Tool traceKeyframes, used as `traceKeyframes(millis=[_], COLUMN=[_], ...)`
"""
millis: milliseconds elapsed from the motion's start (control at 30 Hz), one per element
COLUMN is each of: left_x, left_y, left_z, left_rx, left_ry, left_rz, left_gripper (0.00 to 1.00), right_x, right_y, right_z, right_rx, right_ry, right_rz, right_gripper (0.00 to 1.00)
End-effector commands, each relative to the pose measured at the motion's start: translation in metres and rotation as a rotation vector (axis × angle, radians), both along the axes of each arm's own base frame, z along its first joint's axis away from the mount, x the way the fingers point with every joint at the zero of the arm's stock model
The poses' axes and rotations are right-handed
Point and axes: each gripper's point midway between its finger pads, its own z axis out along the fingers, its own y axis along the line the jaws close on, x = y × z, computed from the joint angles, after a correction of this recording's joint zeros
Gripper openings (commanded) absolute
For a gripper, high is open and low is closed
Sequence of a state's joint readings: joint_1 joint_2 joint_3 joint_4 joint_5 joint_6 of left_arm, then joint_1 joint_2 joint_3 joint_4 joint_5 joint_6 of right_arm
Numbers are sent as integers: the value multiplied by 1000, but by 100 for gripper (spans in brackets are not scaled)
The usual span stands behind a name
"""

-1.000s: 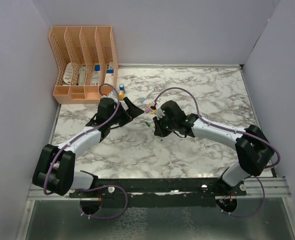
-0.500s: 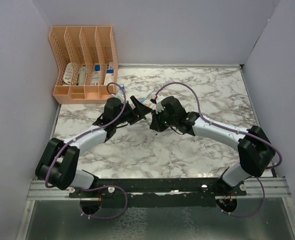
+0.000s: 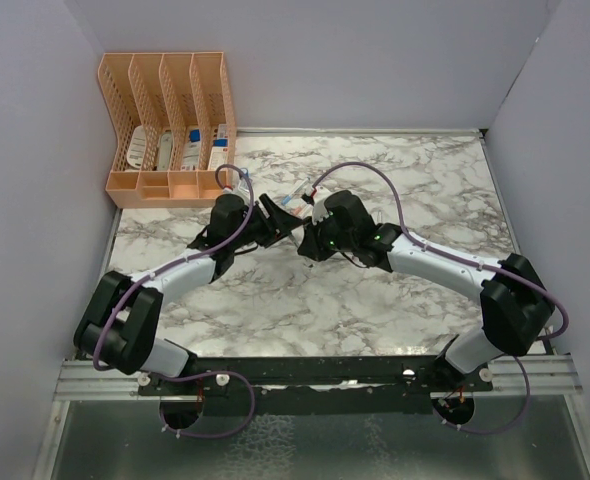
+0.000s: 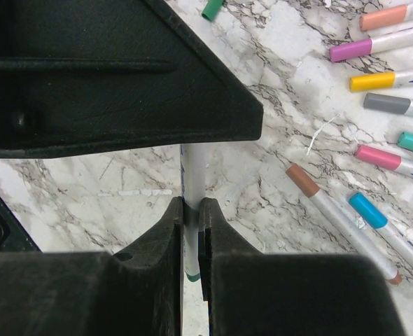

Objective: Open the pen caps

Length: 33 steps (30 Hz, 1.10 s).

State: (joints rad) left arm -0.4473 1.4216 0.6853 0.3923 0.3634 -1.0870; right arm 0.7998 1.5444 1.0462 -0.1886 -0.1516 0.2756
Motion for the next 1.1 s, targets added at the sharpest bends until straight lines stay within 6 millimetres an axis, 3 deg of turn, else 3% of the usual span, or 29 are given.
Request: traceKeyframes(millis=[0, 400, 533, 567, 600, 633, 700, 767, 900, 1067], left_x=[5, 3, 2, 2, 2, 2, 3, 3, 4, 2], left_y=[-8, -7, -7, -7, -7, -7, -8, -9, -12, -17], left_z=[19, 17, 18, 18, 18, 17, 19, 22, 27, 32], left_rx=[-33, -30, -31, -32, -31, -31, -35, -38, -43, -51], left_ry=[-48, -49, -48, -47, -50, -48, -48, -54, -67, -74], left_rz=[-25, -26, -26, -28, -28, -28, -29, -34, -44, -56], left_gripper=[54, 23, 0, 0, 0, 0, 0, 0, 0, 0], right_x=[0, -1, -1, 0, 0, 0, 0, 1, 3, 10], right_y=[13, 11, 10, 10, 10, 10, 12, 14, 20, 25], right_z=[32, 38, 39, 40, 40, 40, 42, 41, 36, 35], right_rx=[77, 90, 90, 91, 91, 92, 96, 93, 86, 82], right_ry=[-61, -71, -72, -73, -75, -75, -76, -68, -55, -52], right_rz=[40, 40, 31, 28, 26, 26, 33, 38, 47, 40], right_gripper=[1, 1, 1, 1, 4, 14, 46, 61, 63, 55])
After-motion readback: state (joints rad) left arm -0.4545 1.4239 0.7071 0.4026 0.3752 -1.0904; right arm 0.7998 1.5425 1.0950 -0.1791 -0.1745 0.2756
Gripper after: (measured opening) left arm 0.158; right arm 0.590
